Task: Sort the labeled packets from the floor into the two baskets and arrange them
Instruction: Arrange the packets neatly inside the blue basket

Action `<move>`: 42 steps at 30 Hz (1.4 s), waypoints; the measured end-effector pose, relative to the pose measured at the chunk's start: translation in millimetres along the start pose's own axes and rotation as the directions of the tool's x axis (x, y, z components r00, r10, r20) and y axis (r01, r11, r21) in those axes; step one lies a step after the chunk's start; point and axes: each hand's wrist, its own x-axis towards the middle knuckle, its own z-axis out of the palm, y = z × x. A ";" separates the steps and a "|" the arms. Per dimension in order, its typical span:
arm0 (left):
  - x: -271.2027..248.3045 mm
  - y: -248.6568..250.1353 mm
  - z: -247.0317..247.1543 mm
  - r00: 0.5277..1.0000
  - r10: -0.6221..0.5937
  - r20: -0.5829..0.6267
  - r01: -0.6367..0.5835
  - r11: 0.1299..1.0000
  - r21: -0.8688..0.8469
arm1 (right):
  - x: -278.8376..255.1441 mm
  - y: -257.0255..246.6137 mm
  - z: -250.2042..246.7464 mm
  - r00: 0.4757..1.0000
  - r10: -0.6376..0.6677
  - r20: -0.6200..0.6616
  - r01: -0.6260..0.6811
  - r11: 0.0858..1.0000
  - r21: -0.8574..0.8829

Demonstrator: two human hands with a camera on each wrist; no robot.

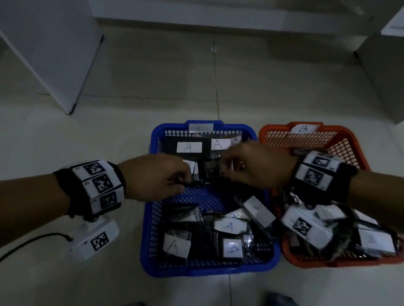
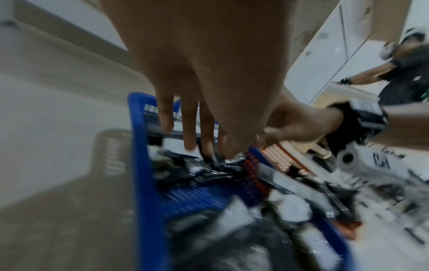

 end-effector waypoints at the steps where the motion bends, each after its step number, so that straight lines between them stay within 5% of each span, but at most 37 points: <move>1: -1.6 7.1 2.8 0.998 0.020 0.060 -0.016 0.998 -0.067 | -14.9 -3.0 2.7 0.998 0.001 0.067 -0.003 1.000 0.021; 6: -10.8 25.8 30.6 0.960 0.055 0.274 -0.051 0.999 -0.019 | -66.7 -11.1 37.4 0.983 -0.121 0.142 0.143 0.976 -0.164; 10: -16.5 26.5 47.2 0.975 0.024 0.220 -0.038 0.998 0.057 | -76.5 -12.2 52.9 0.990 -0.101 0.101 0.122 0.967 -0.226; 16: -18.5 28.1 54.2 0.989 0.001 0.148 0.006 0.999 -0.046 | -77.3 -16.2 60.2 0.995 -0.085 0.049 0.095 0.960 -0.264; 22: -21.6 27.2 59.7 0.985 -0.023 0.171 0.026 0.999 -0.020 | -74.9 -18.4 71.7 0.999 -0.008 -0.054 -0.008 0.957 -0.292; 26: -18.8 24.7 51.4 0.989 -0.033 0.146 0.066 0.972 -0.227 | -69.9 -21.4 67.1 0.998 0.020 -0.053 -0.034 0.957 -0.289; 31: -11.9 19.5 34.6 0.998 -0.063 -0.024 0.051 0.936 -0.349 | -61.0 -31.9 53.5 0.993 0.075 -0.090 -0.069 0.995 0.070; 36: -5.5 20.3 30.9 0.997 -0.058 0.050 0.074 0.900 -0.430 | -40.5 -35.8 59.4 0.994 0.102 -0.028 -0.081 0.902 0.424; 42: -8.7 24.1 45.6 0.994 -0.090 0.068 0.111 0.893 -0.436 | -33.8 -34.4 69.0 0.981 0.192 0.009 -0.166 0.820 0.548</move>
